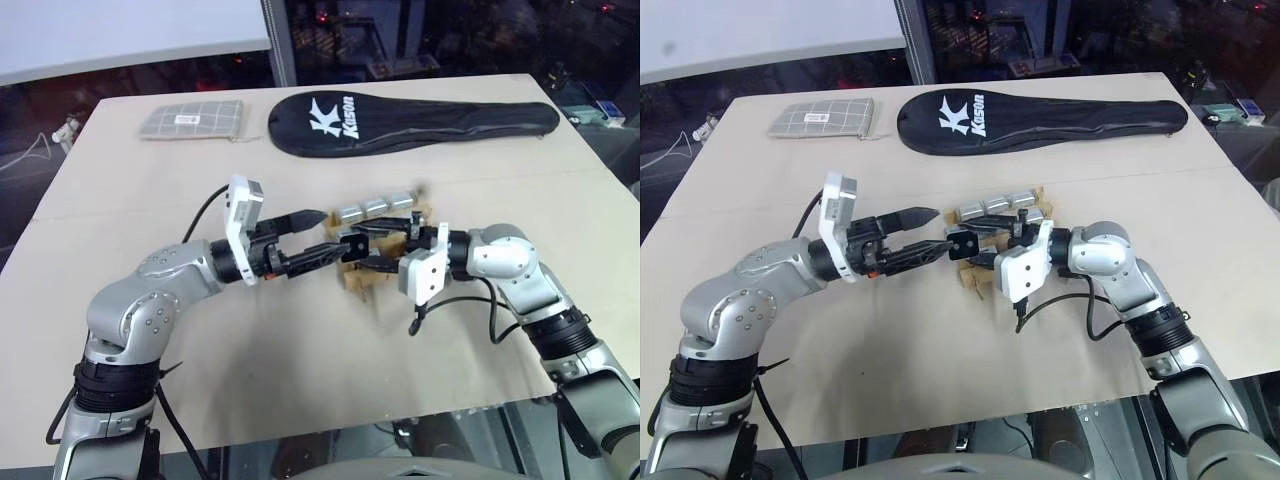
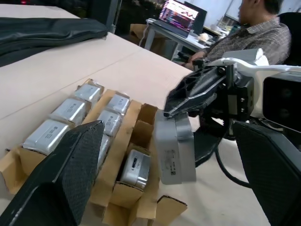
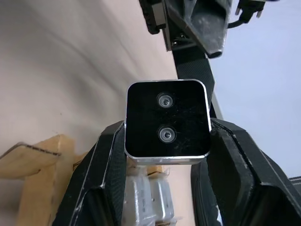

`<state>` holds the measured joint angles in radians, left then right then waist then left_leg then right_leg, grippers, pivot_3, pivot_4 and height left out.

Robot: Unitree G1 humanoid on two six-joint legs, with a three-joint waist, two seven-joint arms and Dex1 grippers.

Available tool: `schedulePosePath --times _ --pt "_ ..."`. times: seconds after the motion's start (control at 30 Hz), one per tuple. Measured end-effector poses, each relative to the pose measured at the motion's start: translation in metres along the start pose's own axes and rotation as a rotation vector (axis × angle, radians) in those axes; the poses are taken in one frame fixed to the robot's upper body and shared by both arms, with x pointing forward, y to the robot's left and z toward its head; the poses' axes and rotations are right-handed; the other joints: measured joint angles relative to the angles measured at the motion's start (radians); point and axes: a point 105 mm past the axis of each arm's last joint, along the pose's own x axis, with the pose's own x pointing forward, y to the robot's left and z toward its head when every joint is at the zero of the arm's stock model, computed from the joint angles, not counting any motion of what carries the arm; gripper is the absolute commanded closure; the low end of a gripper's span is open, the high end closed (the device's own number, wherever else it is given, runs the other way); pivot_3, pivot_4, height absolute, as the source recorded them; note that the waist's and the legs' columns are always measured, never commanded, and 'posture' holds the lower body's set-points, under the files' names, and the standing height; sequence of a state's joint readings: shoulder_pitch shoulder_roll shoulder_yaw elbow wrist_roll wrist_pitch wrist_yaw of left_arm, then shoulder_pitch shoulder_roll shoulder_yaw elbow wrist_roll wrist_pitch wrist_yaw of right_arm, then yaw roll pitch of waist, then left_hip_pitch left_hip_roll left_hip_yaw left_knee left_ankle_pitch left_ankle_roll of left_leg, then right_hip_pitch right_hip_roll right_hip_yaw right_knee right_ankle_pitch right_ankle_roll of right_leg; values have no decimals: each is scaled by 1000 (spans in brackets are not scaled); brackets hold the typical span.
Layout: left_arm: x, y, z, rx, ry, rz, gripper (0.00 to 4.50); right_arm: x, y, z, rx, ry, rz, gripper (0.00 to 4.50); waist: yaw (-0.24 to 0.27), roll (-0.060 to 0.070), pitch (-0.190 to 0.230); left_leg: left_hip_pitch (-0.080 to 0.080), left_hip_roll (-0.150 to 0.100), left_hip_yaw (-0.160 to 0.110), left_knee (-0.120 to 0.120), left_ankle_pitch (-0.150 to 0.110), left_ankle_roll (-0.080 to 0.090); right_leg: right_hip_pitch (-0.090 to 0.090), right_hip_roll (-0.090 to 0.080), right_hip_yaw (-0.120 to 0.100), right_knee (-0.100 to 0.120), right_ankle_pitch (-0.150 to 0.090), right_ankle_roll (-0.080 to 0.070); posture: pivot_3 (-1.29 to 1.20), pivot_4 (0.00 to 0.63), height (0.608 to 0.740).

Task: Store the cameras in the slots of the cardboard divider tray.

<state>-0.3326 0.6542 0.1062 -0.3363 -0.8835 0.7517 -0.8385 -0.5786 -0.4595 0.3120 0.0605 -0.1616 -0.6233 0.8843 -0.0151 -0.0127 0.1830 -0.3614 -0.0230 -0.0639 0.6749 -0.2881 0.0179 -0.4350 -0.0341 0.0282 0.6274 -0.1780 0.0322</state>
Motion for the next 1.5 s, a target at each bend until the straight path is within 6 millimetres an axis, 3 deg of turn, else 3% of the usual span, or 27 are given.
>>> schedulePosePath --times 0.1,0.33,0.73,0.9,1.0,1.13,1.23,1.33,1.5 --pt "1 -1 -1 -5 -4 -12 763 4 0 5 -5 -16 -2 2638 0 0 0 0 0 0 0 0 0 0 0 0 0 0 0 0 150 740" --pt "0 -4 -4 -29 -3 -21 3809 7 0 7 -4 -23 -5 2638 0 0 0 0 0 -1 0 0 0 0 0 0 0 0 0 0 150 740" --pt "0 -4 -6 -44 7 -16 3824 7 1 6 -6 -18 2 2638 0 0 0 0 0 -1 0 0 1 0 0 0 0 0 0 0 150 740" --pt "2 -6 -11 -62 27 -31 3824 8 -2 10 -10 -23 -5 202 0 0 0 0 0 -1 0 0 1 0 0 0 0 0 0 0 150 740" --pt "8 -6 -14 -43 26 -36 3824 6 -4 9 17 -12 -20 45 2 0 0 0 0 -1 0 0 0 0 0 0 0 0 0 0 150 740" --pt "24 -3 -15 -6 5 -47 3824 -25 7 -3 185 80 -35 45 17 -1 0 -1 -2 -1 0 -1 1 1 -1 -2 -1 0 0 0 150 740" --pt "38 11 -20 28 -22 -12 3824 -67 26 -17 485 199 -75 45 27 -1 0 -2 -2 1 0 -3 5 1 -2 -1 -2 0 0 0 150 740" --pt "51 25 -20 91 -50 12 3824 -95 31 -15 743 223 -182 45 28 -1 0 -1 -2 2 0 -3 5 1 -1 -1 -2 0 0 0 150 740" --pt "65 33 -25 157 -64 -12 3824 -130 31 -5 986 243 -313 45 21 -1 -1 -1 -1 3 1 -3 5 2 1 -1 -1 0 0 0 150 740"
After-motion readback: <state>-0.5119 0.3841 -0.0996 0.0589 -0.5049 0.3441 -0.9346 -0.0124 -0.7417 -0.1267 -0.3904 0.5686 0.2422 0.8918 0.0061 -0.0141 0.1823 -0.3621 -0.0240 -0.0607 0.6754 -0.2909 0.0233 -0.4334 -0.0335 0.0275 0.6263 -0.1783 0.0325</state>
